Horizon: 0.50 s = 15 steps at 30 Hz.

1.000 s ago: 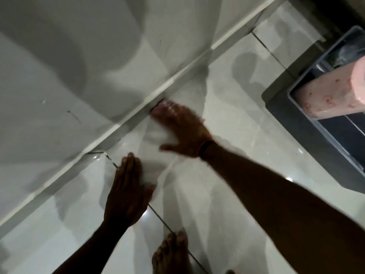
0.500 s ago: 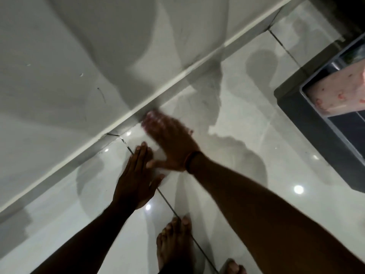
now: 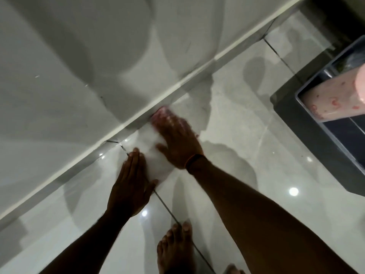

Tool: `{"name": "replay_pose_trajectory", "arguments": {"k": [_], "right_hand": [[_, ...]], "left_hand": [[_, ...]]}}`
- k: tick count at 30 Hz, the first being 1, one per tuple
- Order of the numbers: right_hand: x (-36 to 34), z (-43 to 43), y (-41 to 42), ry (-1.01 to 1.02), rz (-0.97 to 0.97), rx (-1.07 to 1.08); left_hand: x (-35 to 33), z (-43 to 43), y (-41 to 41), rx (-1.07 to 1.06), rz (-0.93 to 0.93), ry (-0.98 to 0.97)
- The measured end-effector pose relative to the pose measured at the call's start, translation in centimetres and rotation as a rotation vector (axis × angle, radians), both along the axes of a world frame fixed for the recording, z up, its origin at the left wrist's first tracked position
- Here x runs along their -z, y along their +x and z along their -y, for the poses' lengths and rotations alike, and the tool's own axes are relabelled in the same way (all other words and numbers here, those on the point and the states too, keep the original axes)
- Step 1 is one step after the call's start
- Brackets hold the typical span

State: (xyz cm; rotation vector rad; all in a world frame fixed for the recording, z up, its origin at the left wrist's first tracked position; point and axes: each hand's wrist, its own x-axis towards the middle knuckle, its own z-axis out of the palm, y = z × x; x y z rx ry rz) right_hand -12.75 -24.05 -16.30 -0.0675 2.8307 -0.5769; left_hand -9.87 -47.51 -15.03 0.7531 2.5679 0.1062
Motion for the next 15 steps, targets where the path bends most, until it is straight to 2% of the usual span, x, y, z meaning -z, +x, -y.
{"name": "replay_pose_trajectory", "arguments": {"k": [2, 7, 8, 10, 15], "right_hand": [[-0.2, -0.9, -0.5, 0.015, 0.029, 0.147], [0.6, -4.8, 0.1, 0.080, -0.086, -0.164], [0.7, -6.8, -0.5, 0.075, -0.103, -0.121], [0.5, -11.3, -2.3, 0.061, -0.097, 0.100], [0.4, -23.0, -7.3, 0.239, 0.001, 0.401]], "left_hand": [[0.2, -0.2, 0.1, -0.011, -0.011, 0.003], [0.8, -1.4, 0.1, -0.086, -0.008, 0.018], [1.0, -1.7, 0.0, -0.100, -0.008, 0.028], [1.4, -2.5, -0.3, -0.123, -0.010, 0.041], [2.3, -3.9, -1.1, -0.177, -0.032, 0.054]]}}
